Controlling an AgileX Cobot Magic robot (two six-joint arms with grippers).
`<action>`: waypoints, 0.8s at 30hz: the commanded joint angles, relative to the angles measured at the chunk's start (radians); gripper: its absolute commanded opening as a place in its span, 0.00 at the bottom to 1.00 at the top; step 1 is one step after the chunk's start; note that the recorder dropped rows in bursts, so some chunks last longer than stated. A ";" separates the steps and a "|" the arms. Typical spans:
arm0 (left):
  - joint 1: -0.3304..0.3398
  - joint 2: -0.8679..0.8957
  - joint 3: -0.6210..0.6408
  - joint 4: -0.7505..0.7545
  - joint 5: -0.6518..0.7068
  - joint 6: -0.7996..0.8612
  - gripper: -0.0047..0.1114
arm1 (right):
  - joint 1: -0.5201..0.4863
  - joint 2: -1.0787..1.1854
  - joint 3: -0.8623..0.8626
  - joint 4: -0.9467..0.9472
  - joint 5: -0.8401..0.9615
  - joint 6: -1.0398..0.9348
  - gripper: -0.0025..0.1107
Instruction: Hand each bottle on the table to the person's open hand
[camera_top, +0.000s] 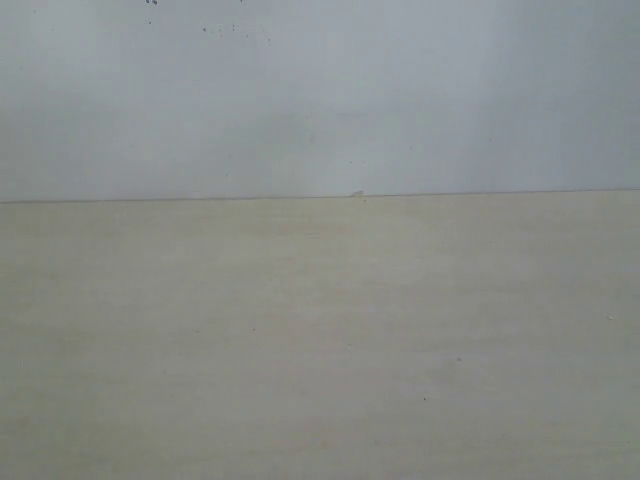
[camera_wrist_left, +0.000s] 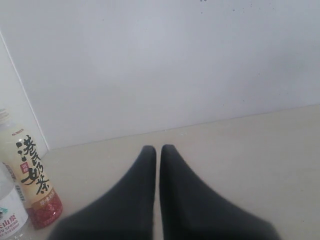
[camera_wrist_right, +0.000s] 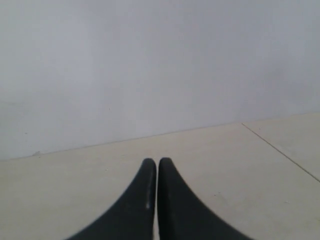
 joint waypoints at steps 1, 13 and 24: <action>-0.001 0.003 -0.003 0.001 -0.005 0.002 0.08 | -0.004 -0.008 0.002 0.183 -0.017 -0.190 0.03; -0.001 0.003 -0.003 0.001 -0.005 0.002 0.08 | -0.006 -0.008 0.002 0.408 0.060 -0.483 0.03; -0.001 0.003 -0.003 0.001 -0.005 0.002 0.08 | -0.006 -0.008 0.002 0.447 0.105 -0.479 0.03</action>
